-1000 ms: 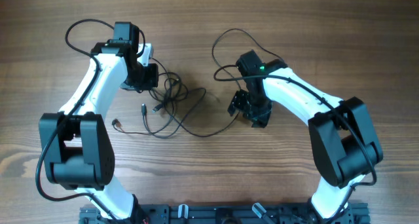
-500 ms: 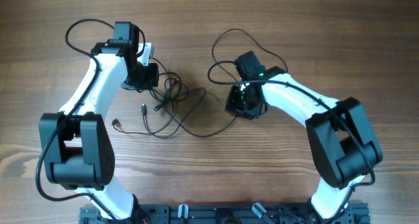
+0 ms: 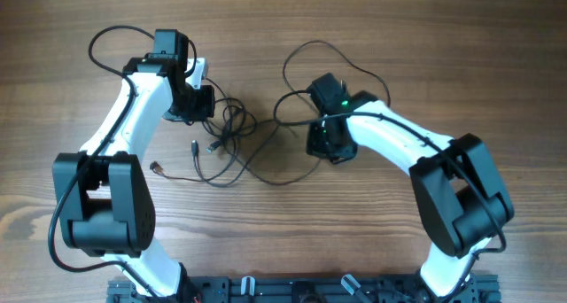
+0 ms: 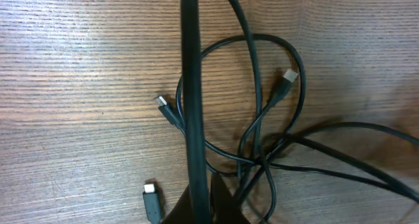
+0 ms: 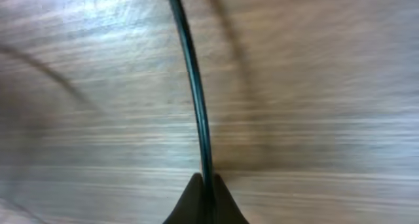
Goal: Untangle cables
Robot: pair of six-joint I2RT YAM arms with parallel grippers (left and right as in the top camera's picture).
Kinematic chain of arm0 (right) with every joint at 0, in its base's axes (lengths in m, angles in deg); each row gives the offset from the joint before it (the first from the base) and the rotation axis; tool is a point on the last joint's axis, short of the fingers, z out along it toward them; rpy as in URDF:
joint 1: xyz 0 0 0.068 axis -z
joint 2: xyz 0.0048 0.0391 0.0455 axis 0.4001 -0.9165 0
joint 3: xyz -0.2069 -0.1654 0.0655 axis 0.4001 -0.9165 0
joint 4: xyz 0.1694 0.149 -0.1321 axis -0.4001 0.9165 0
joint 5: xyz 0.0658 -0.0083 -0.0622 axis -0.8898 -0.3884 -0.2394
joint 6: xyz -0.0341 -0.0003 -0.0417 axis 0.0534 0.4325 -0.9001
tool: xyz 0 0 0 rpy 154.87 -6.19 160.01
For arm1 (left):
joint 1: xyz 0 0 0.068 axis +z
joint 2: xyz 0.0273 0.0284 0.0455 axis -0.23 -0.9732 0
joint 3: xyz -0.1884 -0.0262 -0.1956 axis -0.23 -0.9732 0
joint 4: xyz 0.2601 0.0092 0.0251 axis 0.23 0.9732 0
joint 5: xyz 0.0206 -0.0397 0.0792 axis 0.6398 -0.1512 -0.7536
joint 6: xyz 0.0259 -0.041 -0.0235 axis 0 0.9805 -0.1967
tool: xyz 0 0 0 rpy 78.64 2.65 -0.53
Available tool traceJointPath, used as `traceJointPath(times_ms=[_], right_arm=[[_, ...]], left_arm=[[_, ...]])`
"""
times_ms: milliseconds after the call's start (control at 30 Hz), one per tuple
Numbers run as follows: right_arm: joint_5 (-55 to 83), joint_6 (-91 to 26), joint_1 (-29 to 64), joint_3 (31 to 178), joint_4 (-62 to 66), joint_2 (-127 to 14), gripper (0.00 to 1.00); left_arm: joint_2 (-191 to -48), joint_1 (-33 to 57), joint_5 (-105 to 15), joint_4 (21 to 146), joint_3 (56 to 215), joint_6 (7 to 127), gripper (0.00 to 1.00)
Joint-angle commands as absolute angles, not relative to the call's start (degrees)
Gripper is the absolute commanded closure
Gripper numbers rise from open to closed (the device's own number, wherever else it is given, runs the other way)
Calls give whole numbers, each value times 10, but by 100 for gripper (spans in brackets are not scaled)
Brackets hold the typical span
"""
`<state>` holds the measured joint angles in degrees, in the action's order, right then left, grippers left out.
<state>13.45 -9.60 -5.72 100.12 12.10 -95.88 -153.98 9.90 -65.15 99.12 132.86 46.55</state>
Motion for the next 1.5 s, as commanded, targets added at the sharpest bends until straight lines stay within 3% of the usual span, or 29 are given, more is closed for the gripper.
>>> traceJointPath(times_ms=[0, 133, 367, 600, 933, 1033, 1167, 1233, 1267, 1300, 1367, 1467], right_arm=[[225, -211, -33, 1107, 210, -887, 96], [263, -290, -31, 1242, 277, -796, 96], [310, -310, -31, 1373, 273, -661, 96], [335, -310, -31, 1379, 178, -540, 96], [340, -310, -31, 1379, 113, -505, 96], [295, -310, -31, 1379, 104, -512, 96], [214, -306, -31, 1379, 86, -527, 96], [214, -305, -31, 1379, 89, -533, 96], [214, -305, -31, 1379, 93, -537, 96], [215, -306, -31, 1379, 94, -538, 96], [215, -306, -31, 1379, 95, -541, 96], [215, -310, -31, 1379, 96, -540, 96]], left_arm=[[-1528, 96, -640, 989, 1335, 463, 96], [-1528, 97, -641, 989, 1335, 463, 96], [-1528, 96, -640, 989, 1335, 464, 96], [-1528, 96, -641, 989, 1335, 467, 96], [-1528, 97, -679, 989, 1335, 500, 96], [-1528, 92, -566, 992, 1335, 474, 96], [-1528, 70, -227, 1033, 1335, 260, 96], [-1528, 52, -154, 1056, 1335, 173, 94], [-1528, 39, -151, 1060, 1335, 142, 87], [-1528, 24, -158, 1059, 1335, 132, 46], [-1528, 1, -184, 1046, 1335, 133, 0], [-1528, -26, -260, 1017, 1335, 182, 0]])
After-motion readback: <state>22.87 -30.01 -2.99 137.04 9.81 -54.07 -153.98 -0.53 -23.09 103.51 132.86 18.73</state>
